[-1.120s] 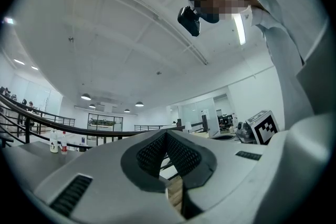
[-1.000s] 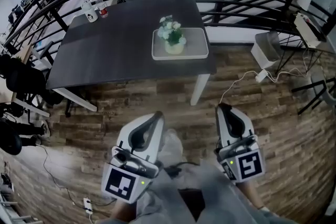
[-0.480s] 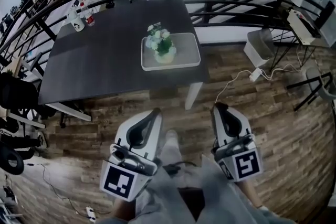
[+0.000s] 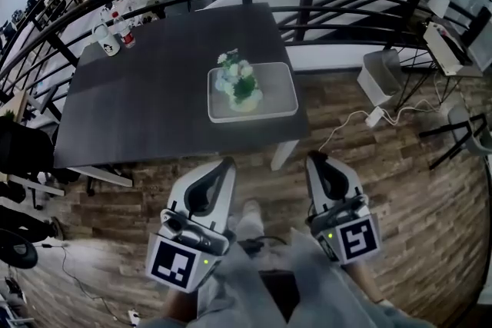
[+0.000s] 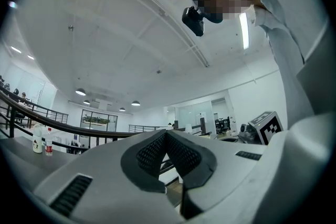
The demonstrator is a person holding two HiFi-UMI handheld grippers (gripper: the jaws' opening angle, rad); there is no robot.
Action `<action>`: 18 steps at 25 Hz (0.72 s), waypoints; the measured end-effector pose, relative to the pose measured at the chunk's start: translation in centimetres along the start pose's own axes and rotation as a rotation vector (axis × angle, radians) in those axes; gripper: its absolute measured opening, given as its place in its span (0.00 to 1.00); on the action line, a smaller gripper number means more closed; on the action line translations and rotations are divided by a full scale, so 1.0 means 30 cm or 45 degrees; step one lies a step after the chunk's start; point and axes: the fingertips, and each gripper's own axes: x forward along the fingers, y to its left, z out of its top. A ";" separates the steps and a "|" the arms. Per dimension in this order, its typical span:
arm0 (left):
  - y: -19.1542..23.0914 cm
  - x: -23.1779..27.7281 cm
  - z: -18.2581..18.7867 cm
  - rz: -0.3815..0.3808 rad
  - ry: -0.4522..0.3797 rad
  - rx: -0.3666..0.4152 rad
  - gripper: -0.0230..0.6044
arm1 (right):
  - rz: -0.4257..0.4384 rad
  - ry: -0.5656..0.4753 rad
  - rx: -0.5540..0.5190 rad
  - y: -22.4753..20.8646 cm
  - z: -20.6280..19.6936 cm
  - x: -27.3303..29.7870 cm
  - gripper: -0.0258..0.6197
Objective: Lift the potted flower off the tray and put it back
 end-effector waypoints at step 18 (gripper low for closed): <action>0.299 0.196 -0.060 0.030 -0.023 0.000 0.03 | 0.039 0.053 -0.039 -0.087 -0.098 0.367 0.04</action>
